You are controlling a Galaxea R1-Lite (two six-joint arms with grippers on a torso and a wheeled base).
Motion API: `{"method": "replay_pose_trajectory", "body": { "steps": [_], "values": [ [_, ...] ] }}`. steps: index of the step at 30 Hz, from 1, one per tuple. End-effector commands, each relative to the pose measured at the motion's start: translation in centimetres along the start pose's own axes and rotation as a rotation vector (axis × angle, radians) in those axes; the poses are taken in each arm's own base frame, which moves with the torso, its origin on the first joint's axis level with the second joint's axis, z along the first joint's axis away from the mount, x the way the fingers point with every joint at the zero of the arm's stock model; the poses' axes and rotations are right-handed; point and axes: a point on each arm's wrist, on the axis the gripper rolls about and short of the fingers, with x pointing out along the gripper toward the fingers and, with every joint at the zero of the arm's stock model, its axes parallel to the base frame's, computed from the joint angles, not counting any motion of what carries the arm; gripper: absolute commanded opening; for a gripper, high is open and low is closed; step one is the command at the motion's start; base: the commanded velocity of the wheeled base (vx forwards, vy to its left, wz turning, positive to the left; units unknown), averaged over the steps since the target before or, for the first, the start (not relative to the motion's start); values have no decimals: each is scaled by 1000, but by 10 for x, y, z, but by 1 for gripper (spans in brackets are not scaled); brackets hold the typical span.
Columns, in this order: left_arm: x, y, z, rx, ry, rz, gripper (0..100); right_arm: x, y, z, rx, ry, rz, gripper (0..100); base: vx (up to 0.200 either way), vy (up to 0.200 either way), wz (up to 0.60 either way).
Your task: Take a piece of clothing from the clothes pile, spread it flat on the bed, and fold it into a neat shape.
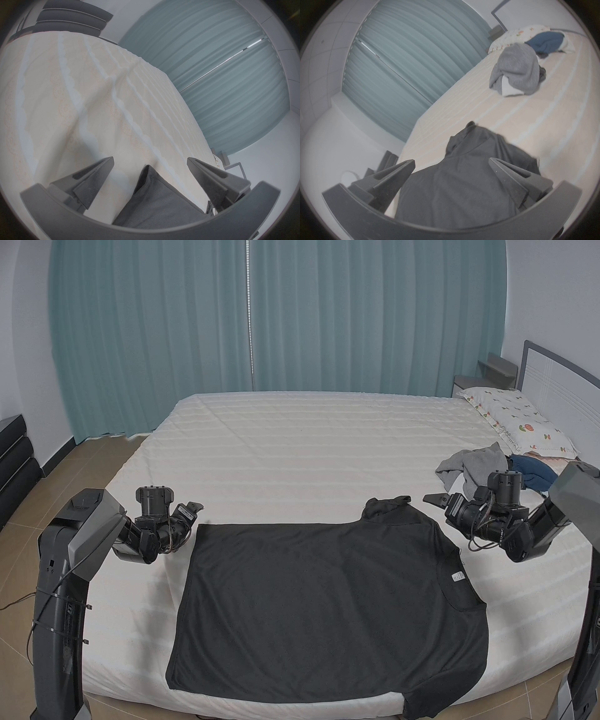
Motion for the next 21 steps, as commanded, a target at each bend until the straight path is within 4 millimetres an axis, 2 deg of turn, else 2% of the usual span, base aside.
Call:
{"method": "replay_pose_trajectory", "body": {
  "steps": [1,2,4,7,17,18,21],
  "values": [
    [-2,-1,0,-3,3,-2,100,61,-50,-26,-36,25,-157,100,0,0,0],
    [-2,-1,0,-3,3,-2,100,62,-51,-26,-37,22,-162,100,0,0,0],
    [-2,-1,0,-3,3,-2,100,79,-57,-24,-44,-22,-176,100,0,0,0],
    [-1,-1,-1,-1,5,-1,100,88,-59,-21,-48,-45,-167,100,0,0,0],
    [-1,-1,-2,-1,5,0,100,96,-62,-20,-50,-60,-162,100,0,0,0],
    [-1,-1,-2,-1,5,0,100,97,-63,-20,-50,-61,-165,0,0,0,0],
    [-1,-1,-2,1,5,0,100,98,-64,-16,-49,-78,-168,0,0,0,0]
  ]
}}
